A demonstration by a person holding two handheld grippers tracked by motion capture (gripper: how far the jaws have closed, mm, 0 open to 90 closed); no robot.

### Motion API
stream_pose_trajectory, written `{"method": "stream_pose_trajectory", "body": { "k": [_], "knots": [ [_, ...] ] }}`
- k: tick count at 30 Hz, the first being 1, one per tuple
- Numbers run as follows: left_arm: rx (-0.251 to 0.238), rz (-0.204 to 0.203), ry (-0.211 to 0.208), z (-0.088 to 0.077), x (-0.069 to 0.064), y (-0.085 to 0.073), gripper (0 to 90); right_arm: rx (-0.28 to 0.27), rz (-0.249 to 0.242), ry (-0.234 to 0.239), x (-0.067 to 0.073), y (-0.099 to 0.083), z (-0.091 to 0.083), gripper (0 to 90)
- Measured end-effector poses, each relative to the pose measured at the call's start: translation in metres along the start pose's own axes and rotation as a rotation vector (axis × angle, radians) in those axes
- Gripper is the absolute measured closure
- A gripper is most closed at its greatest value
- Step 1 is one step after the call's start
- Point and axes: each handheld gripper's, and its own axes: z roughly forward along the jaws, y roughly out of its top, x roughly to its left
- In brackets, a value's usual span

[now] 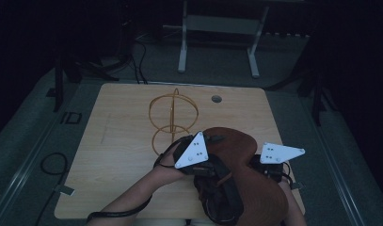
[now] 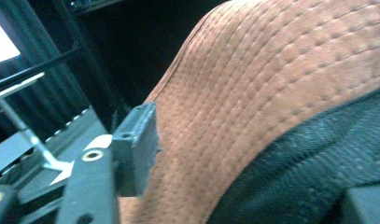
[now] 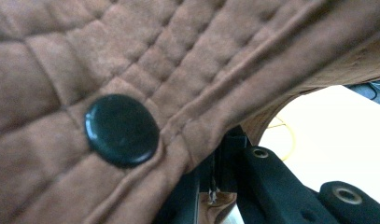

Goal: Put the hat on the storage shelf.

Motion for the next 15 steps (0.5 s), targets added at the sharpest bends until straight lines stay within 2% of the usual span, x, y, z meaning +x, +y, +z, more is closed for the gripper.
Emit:
{"method": "stream_pose_trajectory", "body": {
  "k": [3,5,7,10,15],
  "knots": [
    [0.017,0.005,0.002,-0.001,0.0,0.0,35.7,0.01,-0.011,-0.006,0.001,-0.001,0.001,88.0],
    [0.054,0.015,0.009,-0.001,-0.001,-0.001,32.3,0.021,-0.012,-0.008,0.001,-0.001,0.002,88.0],
    [0.065,0.004,0.004,-0.004,0.003,-0.002,29.6,0.013,-0.003,-0.015,0.0,-0.002,0.0,88.0],
    [0.065,-0.02,0.021,-0.013,0.008,-0.006,29.5,-0.041,0.039,-0.033,-0.008,-0.004,-0.014,88.1],
    [0.064,-0.042,0.046,-0.023,0.014,-0.013,29.5,-0.079,0.054,-0.085,-0.015,-0.002,-0.032,88.0]
  ]
}}
